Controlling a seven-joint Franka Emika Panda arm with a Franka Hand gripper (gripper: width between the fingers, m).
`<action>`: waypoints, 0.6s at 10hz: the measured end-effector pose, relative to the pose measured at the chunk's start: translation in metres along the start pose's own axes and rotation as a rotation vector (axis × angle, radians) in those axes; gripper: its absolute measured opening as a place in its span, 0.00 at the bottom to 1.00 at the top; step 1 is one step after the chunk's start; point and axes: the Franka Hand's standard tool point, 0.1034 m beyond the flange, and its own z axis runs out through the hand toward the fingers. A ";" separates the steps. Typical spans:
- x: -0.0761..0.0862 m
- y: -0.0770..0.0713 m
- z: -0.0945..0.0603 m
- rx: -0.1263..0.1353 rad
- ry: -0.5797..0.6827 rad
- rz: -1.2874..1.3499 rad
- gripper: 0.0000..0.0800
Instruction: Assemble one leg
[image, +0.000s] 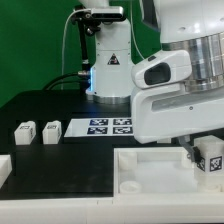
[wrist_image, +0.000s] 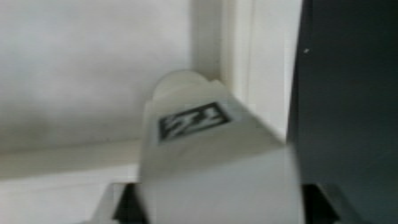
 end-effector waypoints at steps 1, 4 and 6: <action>0.000 0.001 0.000 0.000 0.000 0.095 0.38; 0.000 0.003 0.001 0.002 -0.002 0.493 0.38; -0.001 0.006 0.001 0.021 -0.012 0.859 0.38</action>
Offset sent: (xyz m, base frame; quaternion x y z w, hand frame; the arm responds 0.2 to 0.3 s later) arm 0.0093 0.0050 -0.0020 0.0167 -0.0156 0.2440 0.9695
